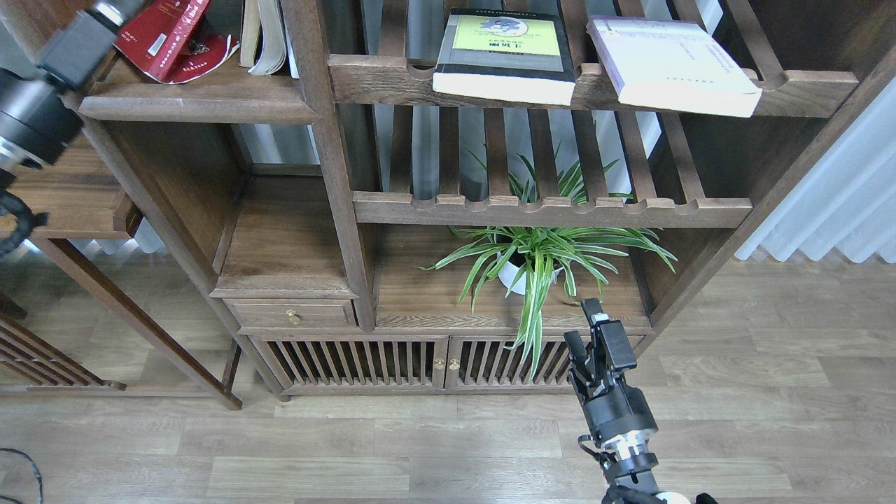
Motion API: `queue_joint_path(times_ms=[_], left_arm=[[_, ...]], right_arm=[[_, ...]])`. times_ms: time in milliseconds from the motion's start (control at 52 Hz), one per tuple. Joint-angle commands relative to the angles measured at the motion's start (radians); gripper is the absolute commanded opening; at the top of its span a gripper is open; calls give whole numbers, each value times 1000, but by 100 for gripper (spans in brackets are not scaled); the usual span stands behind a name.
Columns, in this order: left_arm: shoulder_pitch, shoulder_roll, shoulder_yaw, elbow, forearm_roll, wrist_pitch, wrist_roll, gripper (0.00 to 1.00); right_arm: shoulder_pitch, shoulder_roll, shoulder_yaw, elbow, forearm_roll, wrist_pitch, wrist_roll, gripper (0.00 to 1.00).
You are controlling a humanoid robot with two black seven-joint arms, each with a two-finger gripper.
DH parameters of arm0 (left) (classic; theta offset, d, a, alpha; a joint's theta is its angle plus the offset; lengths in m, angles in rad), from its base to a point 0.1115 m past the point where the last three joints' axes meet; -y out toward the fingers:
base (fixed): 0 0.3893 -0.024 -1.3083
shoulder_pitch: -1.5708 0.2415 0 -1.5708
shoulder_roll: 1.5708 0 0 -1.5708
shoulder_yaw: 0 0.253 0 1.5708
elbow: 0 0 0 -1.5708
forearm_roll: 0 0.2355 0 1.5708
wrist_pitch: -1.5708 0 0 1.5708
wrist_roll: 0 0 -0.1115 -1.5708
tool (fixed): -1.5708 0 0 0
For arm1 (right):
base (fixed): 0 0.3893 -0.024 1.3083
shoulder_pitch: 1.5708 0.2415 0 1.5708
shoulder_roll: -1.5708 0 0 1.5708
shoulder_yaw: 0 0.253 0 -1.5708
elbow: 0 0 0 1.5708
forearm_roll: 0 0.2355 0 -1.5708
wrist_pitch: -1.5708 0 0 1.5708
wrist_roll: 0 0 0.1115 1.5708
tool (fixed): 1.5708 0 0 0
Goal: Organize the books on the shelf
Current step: 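Reach the right gripper up and grasp the white book on the top shelf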
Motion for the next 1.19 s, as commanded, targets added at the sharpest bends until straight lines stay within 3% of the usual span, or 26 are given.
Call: queue_joint_path(times_ms=[0,308,866,1174], left_arm=[[83,-18,21,-3,3,0,7,100],[165,-18,75,12,15,0,7,100],[206,-11,87,13,23,0,7,100],[206,-8,88,17,32,0,8,100]], right_arm=[[18,0,25,60,2,0,0,99],[15,-92,107,244,8,0,0,99],[159,-179,108,280,0,0,-1,99],[273,-175,116,263,2,-128,8,99]])
